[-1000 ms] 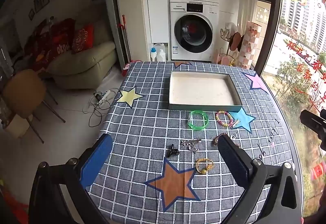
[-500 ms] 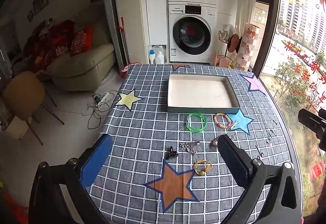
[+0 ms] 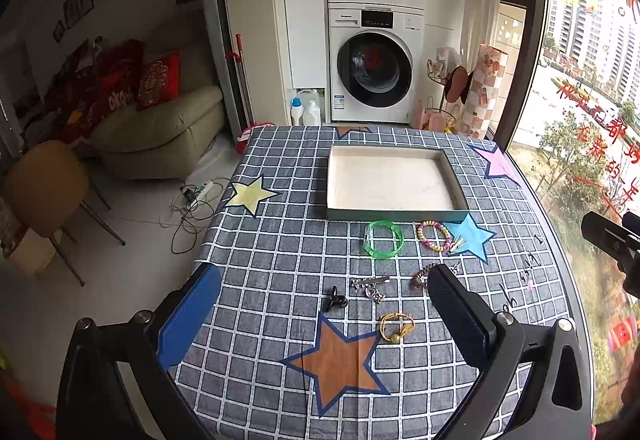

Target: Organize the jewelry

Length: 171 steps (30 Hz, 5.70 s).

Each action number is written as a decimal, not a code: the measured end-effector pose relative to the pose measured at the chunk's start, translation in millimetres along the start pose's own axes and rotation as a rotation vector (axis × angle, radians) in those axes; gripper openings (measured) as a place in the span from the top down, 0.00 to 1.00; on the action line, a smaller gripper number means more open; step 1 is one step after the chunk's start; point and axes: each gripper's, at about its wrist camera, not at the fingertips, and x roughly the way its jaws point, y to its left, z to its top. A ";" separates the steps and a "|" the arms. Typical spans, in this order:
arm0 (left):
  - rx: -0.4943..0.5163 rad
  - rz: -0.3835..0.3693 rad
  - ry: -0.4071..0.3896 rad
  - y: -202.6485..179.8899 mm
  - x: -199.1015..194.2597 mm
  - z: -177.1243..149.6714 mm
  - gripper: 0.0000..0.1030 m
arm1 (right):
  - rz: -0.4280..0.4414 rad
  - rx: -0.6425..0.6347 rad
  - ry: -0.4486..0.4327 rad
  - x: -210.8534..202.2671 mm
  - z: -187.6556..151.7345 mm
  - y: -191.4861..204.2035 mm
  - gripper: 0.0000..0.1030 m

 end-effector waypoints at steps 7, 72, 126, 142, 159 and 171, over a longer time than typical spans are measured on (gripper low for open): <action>-0.001 0.000 -0.001 0.1 0.1 0.1 0.00 | 0.003 -0.001 -0.003 0.2 -1.3 -0.1 0.00; 0.000 -0.008 0.006 -4.9 -1.4 -6.6 0.00 | 0.003 0.003 0.002 -0.5 -6.1 2.1 0.00; 0.008 -0.062 0.442 14.9 221.9 -72.7 0.00 | -0.079 0.129 0.539 200.0 -98.8 -30.4 0.00; 0.023 -0.064 0.466 -1.0 279.6 -77.2 0.13 | -0.028 -0.010 0.559 280.7 -105.0 -17.2 0.28; 0.025 -0.137 0.415 -1.9 253.8 -63.1 0.65 | 0.079 -0.033 0.515 276.1 -83.7 20.9 0.93; 0.005 -0.207 0.311 -18.4 251.2 17.6 0.65 | 0.199 0.085 0.402 276.8 -7.9 -17.3 0.93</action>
